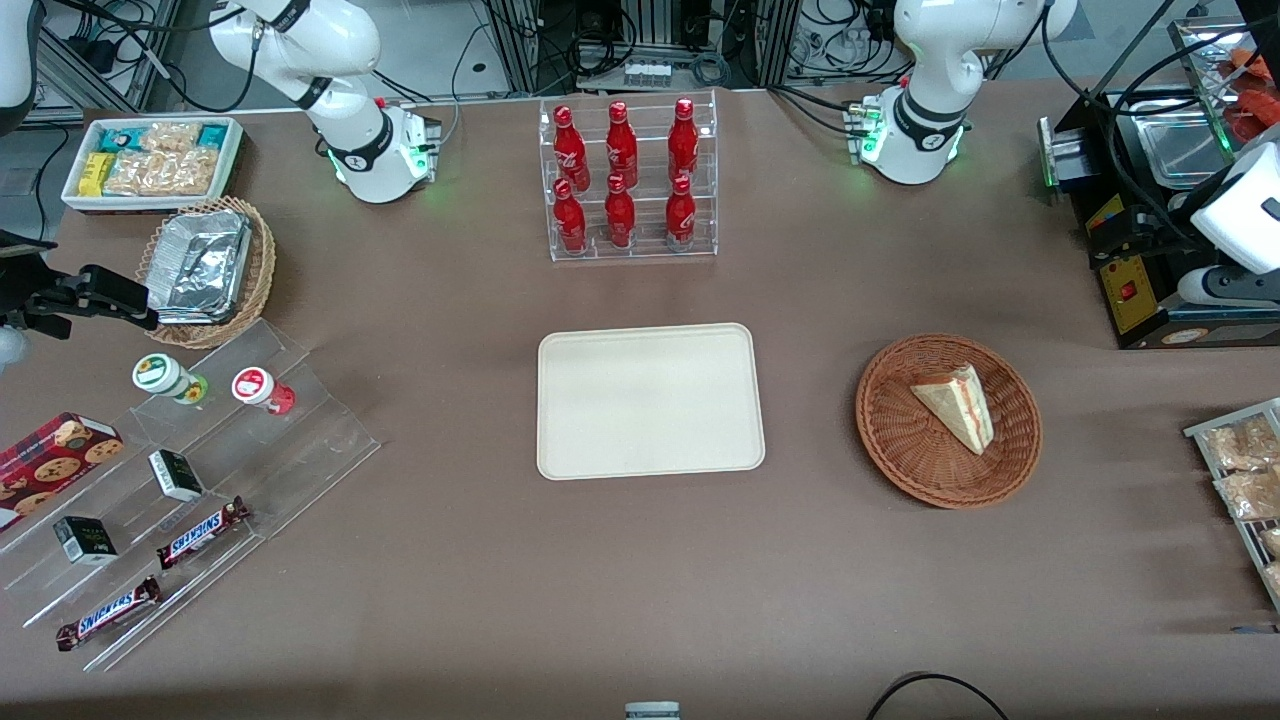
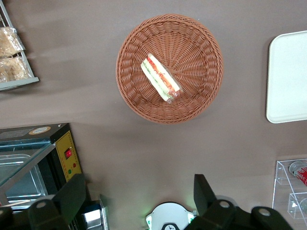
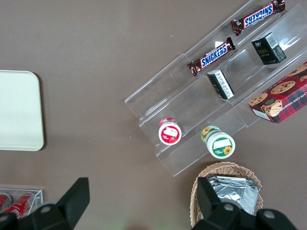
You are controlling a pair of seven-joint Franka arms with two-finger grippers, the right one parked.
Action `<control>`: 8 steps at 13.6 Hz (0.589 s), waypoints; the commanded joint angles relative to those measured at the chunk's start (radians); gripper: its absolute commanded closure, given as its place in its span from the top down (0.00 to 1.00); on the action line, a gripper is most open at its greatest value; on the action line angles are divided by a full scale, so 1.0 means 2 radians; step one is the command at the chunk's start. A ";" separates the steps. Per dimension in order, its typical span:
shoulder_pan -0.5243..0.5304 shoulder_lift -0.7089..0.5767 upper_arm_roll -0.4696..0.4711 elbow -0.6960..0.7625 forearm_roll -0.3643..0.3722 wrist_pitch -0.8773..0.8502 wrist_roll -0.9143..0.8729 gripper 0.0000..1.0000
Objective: Place sandwich from basket to tray
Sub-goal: 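Move the left gripper over the wicker basket above the wrapped sandwich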
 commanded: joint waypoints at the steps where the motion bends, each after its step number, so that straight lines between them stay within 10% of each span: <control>1: -0.003 0.009 0.001 0.014 0.001 -0.005 -0.005 1.00; 8: -0.003 0.020 0.002 -0.028 -0.002 0.052 -0.022 1.00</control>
